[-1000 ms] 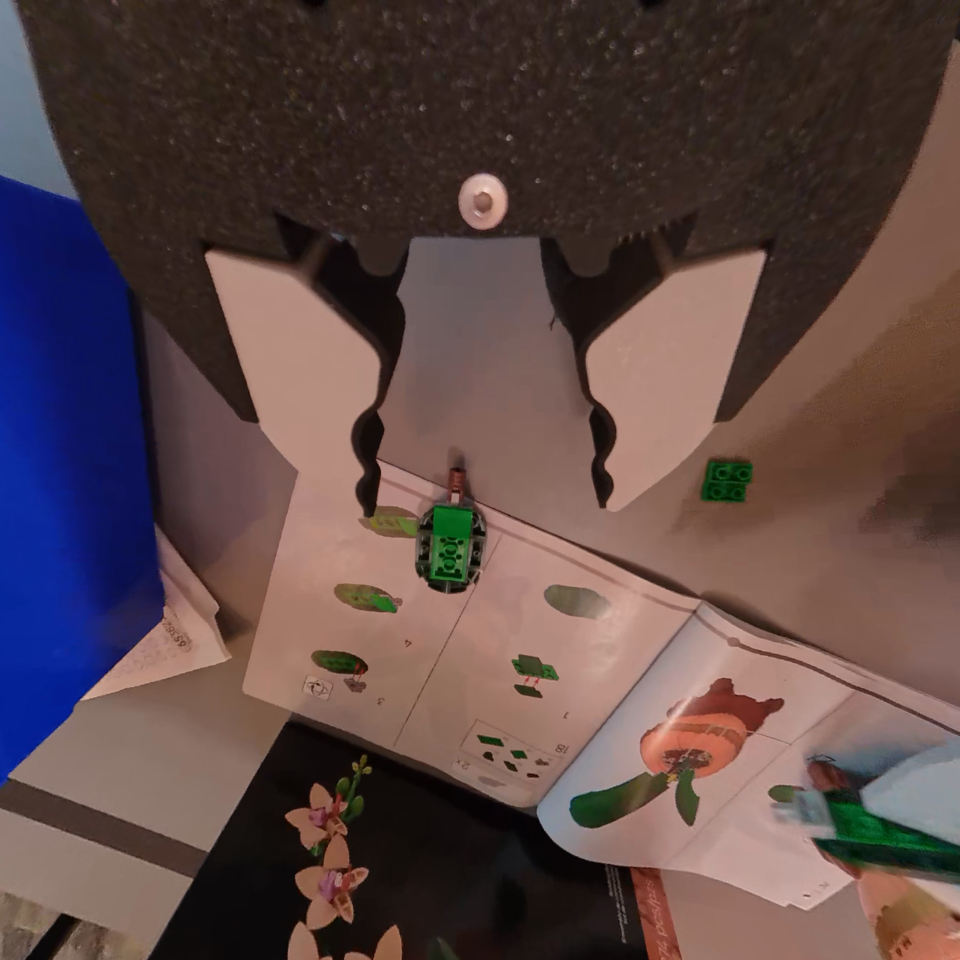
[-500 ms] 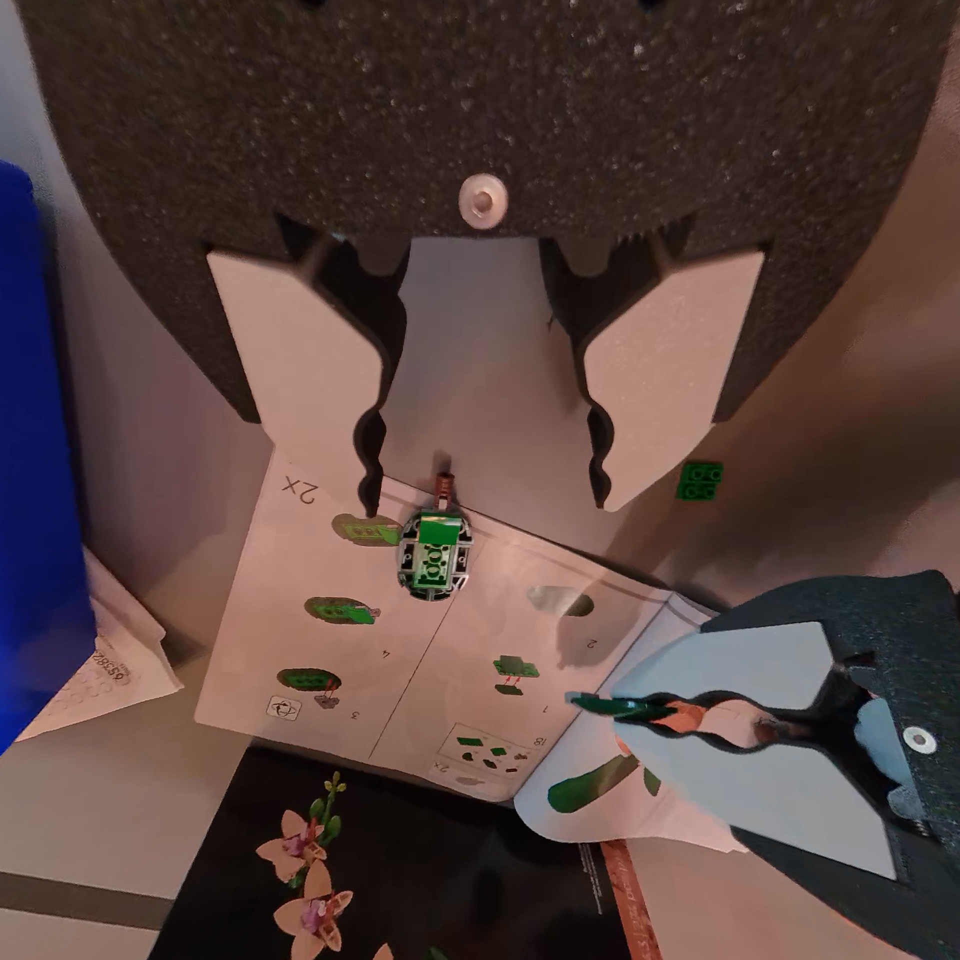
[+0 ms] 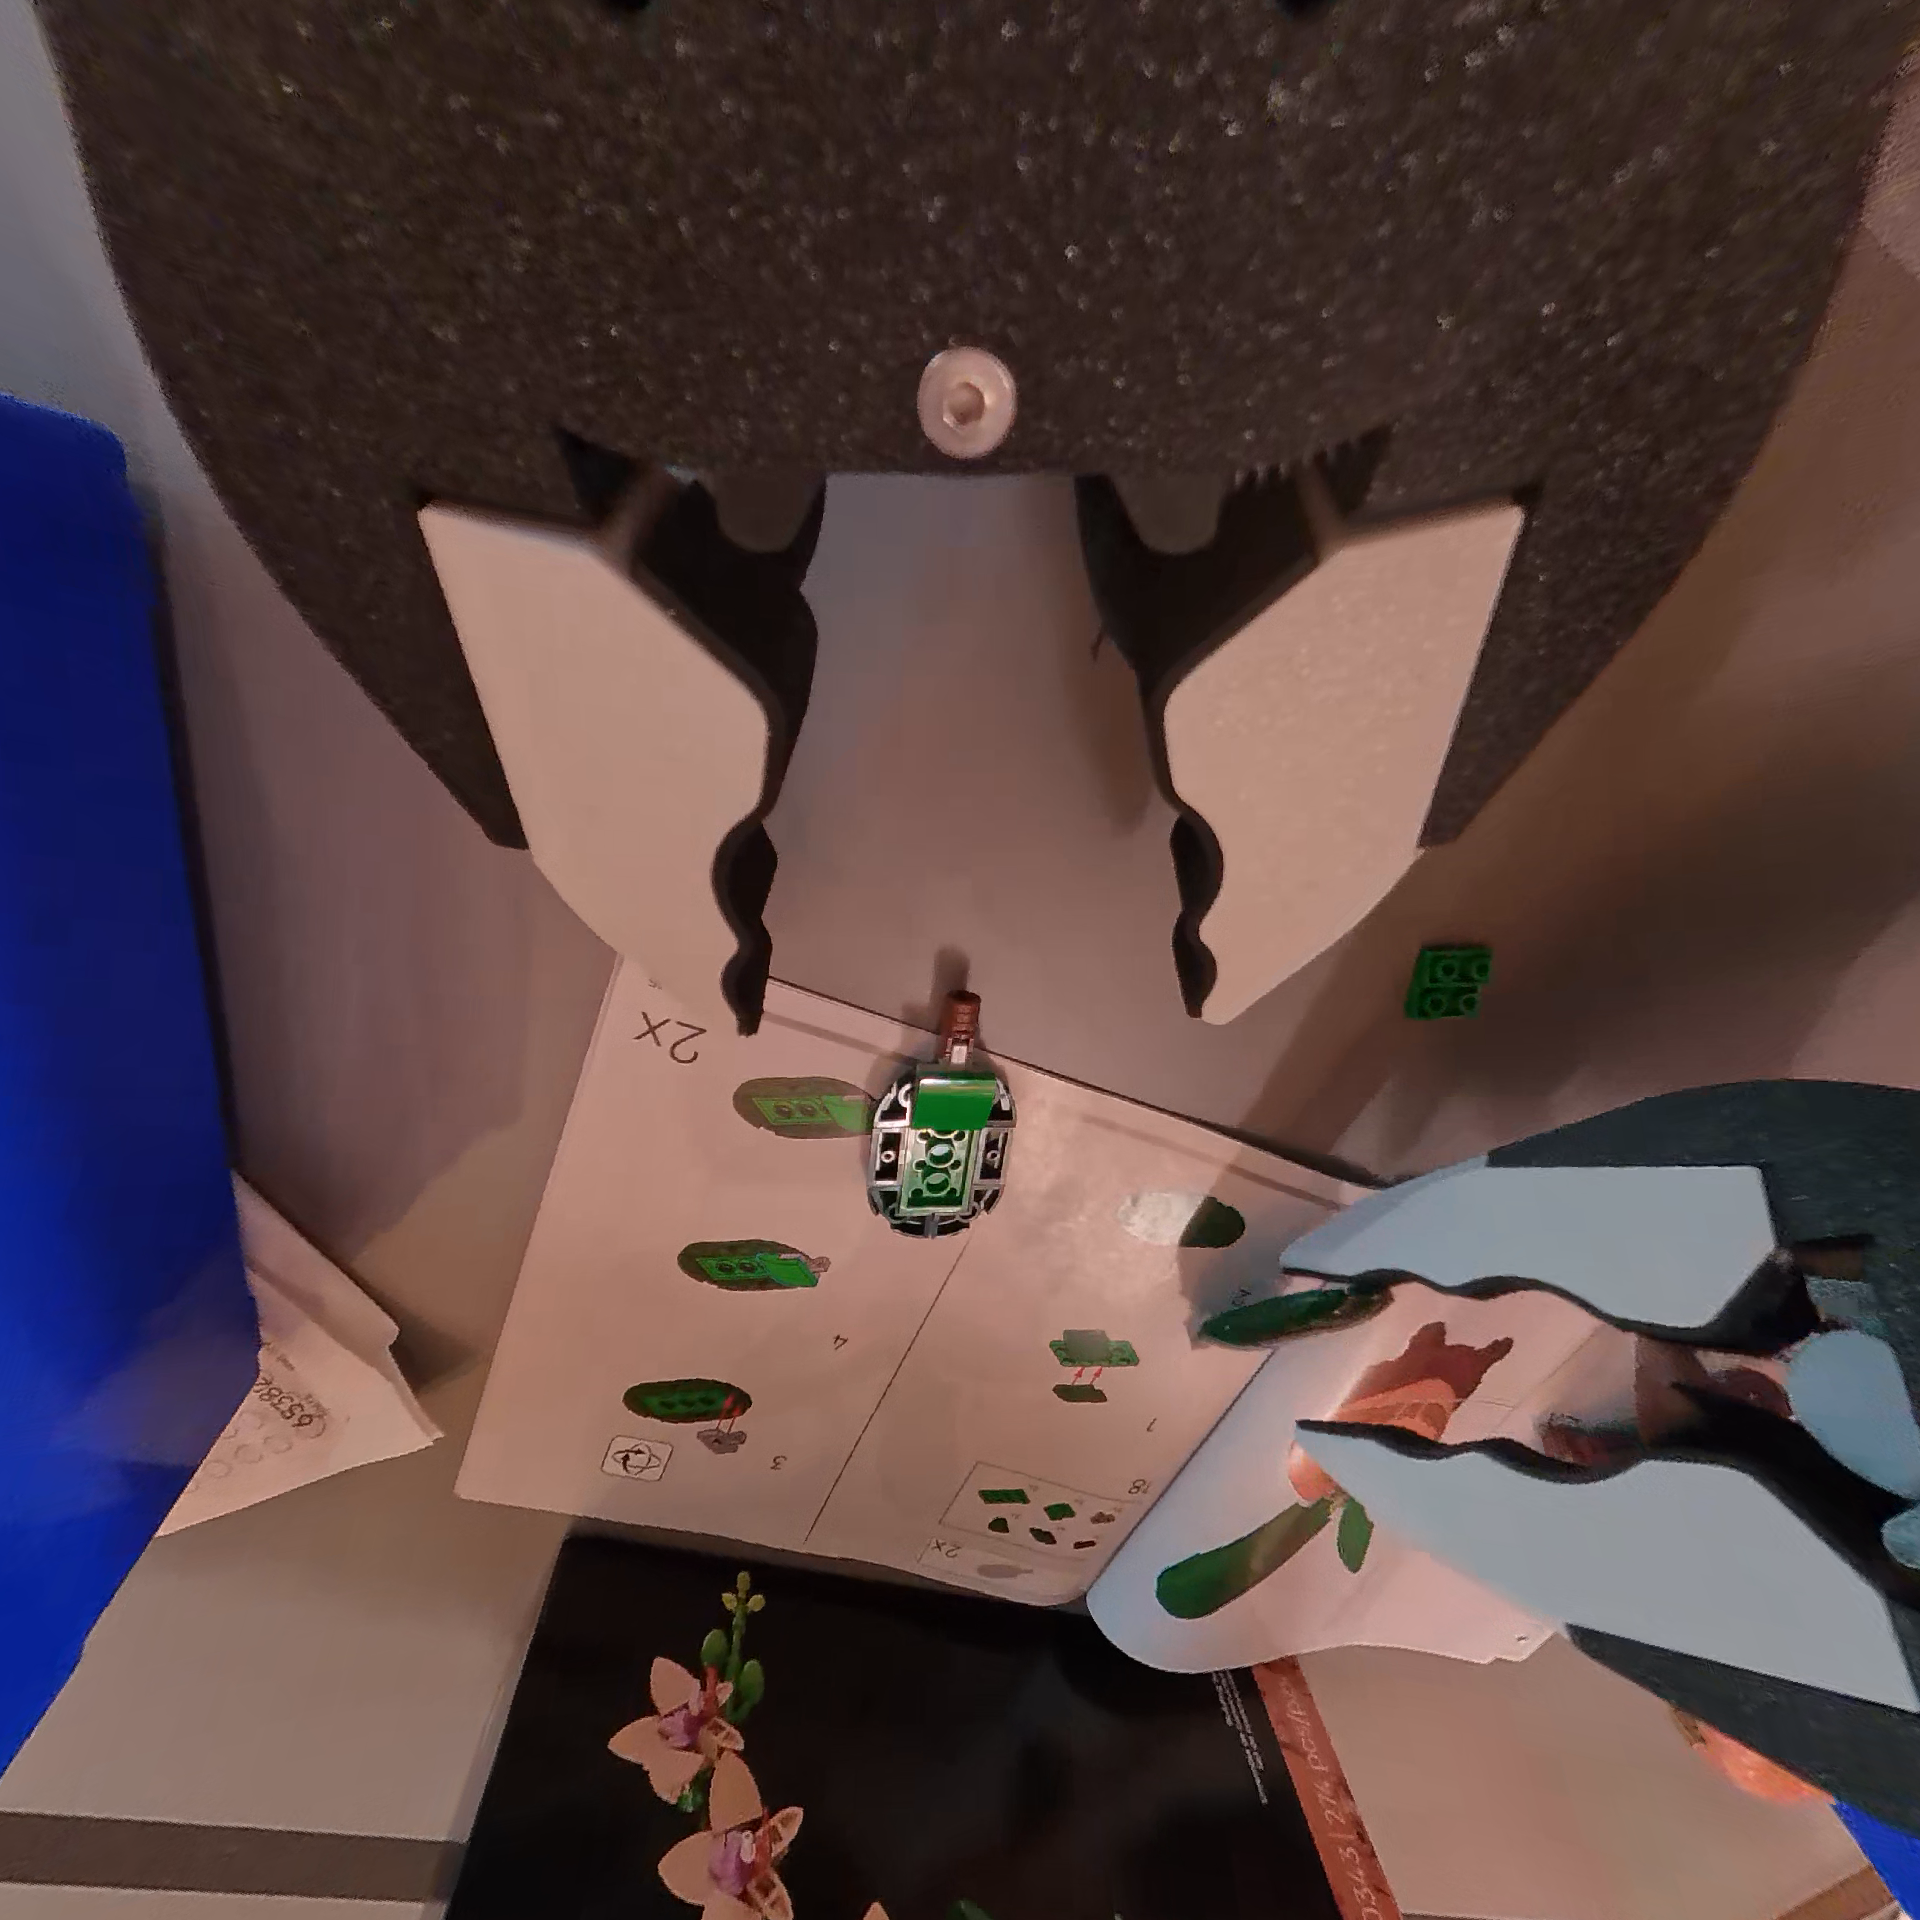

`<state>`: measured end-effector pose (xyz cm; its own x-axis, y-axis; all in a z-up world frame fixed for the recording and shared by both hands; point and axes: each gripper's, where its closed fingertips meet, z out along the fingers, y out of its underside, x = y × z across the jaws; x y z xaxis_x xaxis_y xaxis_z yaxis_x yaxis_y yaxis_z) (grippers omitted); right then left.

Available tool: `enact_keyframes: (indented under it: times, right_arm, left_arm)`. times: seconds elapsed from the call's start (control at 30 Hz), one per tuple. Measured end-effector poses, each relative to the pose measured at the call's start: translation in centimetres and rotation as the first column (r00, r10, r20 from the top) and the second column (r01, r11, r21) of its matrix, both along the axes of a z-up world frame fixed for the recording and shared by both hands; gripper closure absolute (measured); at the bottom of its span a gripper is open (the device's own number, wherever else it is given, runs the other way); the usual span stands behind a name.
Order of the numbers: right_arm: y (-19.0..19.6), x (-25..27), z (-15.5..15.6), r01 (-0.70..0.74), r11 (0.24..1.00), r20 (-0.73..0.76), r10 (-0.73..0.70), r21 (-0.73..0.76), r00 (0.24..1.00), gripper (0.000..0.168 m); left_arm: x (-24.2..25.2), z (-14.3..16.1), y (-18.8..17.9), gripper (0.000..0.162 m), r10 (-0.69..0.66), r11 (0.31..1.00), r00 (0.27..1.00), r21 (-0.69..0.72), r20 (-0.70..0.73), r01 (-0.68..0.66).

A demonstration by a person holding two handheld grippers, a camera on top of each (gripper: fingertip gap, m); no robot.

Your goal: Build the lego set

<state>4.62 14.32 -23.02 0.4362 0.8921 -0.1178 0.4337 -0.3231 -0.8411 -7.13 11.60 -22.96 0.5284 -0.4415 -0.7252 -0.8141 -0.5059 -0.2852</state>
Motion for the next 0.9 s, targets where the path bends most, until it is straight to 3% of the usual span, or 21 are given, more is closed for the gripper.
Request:
enact_keyframes:
  times: [0.3, 0.5, 0.6, 0.73, 0.9]
  right_arm:
    - [0.0, 0.3, 0.2, 0.010, 1.000, 0.018, -0.011, 0.022, 1.000, 0.093]
    - [-0.1, 0.4, 0.6, 0.026, 0.998, 0.038, -0.028, 0.050, 0.999, 0.087]
    - [0.2, 0.4, 1.1, 0.064, 0.996, 0.026, -0.065, 0.057, 0.998, 0.072]
    - [0.4, 0.6, 2.0, 0.120, 0.989, 0.026, -0.123, 0.091, 0.992, 0.046]
    - [0.1, 0.6, 3.0, 0.160, 0.975, 0.051, -0.169, 0.153, 0.984, 0.032]
  left_arm:
    - [1.7, -1.2, -1.5, 0.121, 0.062, 0.993, 0.952, -0.114, 0.298, -0.029]
    - [1.8, 0.1, -1.7, 0.084, 0.183, 0.983, 0.785, -0.130, 0.592, -0.131]
    - [1.0, 1.0, -2.5, 0.059, 0.239, 0.963, 0.687, -0.078, 0.687, -0.257]
    - [-1.5, 2.9, -4.6, 0.018, 0.282, 0.869, 0.559, 0.039, 0.779, -0.492]
    - [-6.2, 6.1, -8.8, 0.016, 0.257, 0.668, 0.462, 0.190, 0.849, -0.719]
